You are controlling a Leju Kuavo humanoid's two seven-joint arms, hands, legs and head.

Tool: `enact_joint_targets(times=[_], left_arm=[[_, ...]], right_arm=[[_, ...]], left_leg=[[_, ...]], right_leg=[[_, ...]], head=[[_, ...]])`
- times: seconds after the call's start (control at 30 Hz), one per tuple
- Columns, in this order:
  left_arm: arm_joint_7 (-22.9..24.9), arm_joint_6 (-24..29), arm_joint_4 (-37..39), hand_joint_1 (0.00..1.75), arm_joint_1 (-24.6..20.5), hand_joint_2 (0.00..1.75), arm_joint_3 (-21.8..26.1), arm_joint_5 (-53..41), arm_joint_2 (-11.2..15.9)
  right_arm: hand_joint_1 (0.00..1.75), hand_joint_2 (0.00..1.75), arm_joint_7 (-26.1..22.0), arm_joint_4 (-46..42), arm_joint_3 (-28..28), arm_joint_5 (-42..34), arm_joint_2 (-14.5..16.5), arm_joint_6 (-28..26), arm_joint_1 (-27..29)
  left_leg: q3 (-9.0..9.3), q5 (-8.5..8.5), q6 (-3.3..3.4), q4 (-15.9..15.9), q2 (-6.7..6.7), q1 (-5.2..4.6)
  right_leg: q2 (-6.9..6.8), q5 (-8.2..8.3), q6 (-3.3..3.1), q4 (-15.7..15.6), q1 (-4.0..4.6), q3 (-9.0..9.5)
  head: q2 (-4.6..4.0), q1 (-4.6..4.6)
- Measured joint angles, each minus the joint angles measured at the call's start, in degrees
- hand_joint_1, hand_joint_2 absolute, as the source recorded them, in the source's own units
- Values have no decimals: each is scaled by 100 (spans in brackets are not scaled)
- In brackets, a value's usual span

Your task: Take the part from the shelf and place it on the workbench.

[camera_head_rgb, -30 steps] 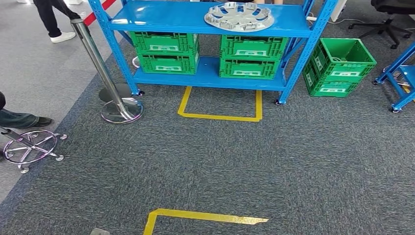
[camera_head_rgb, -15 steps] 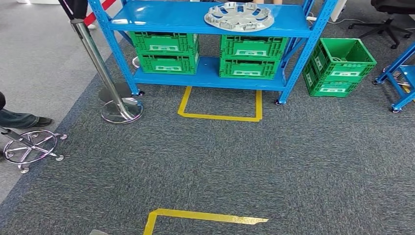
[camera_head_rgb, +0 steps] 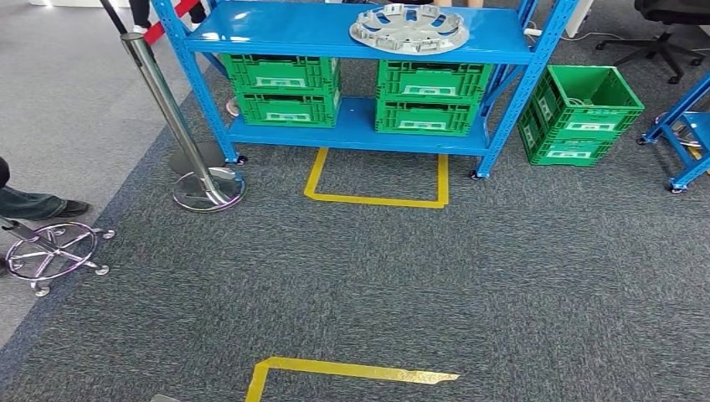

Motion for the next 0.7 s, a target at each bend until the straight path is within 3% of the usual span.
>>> enact_joint_targets(times=[0.7], left_arm=[[179,-19,-110,0,85,0,168,-301,-17]], right_arm=[[0,0,-7,0,-11,50,0,6,-10]], left_leg=[[1,-10,15,7,1,-18]], right_leg=[[-1,7,13,-5,-19,0]], head=[[0,-1]])
